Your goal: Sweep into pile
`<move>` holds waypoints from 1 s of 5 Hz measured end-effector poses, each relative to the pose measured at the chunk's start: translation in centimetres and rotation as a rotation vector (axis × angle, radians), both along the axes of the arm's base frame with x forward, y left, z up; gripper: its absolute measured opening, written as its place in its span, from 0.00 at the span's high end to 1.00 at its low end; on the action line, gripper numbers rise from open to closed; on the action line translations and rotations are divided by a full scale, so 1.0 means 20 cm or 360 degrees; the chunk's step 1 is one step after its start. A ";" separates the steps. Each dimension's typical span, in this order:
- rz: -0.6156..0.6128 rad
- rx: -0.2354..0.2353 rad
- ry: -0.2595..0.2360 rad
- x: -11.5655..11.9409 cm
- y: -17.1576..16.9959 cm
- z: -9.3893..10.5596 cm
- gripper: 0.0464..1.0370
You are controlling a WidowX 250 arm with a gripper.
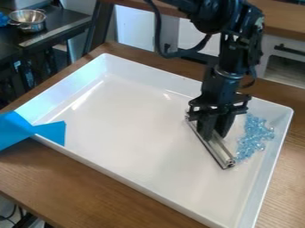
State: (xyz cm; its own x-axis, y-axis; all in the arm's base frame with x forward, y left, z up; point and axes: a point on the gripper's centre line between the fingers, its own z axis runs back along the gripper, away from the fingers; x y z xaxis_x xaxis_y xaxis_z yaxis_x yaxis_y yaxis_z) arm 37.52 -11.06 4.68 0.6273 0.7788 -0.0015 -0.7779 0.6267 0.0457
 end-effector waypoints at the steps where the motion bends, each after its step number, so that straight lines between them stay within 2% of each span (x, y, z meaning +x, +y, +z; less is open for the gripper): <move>1: 0.0061 -0.0033 -0.0013 0.03 -0.02 0.01 0.71; 3: 0.0178 -0.0071 -0.0024 0.07 -0.05 0.01 0.71; 5: 0.0227 -0.0107 -0.0048 0.17 -0.06 0.04 0.71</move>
State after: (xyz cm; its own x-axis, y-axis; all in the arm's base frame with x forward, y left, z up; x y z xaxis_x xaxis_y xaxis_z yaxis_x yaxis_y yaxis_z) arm 40.96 -12.24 5.46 0.5109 0.8587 -0.0394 -0.8596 0.5107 -0.0172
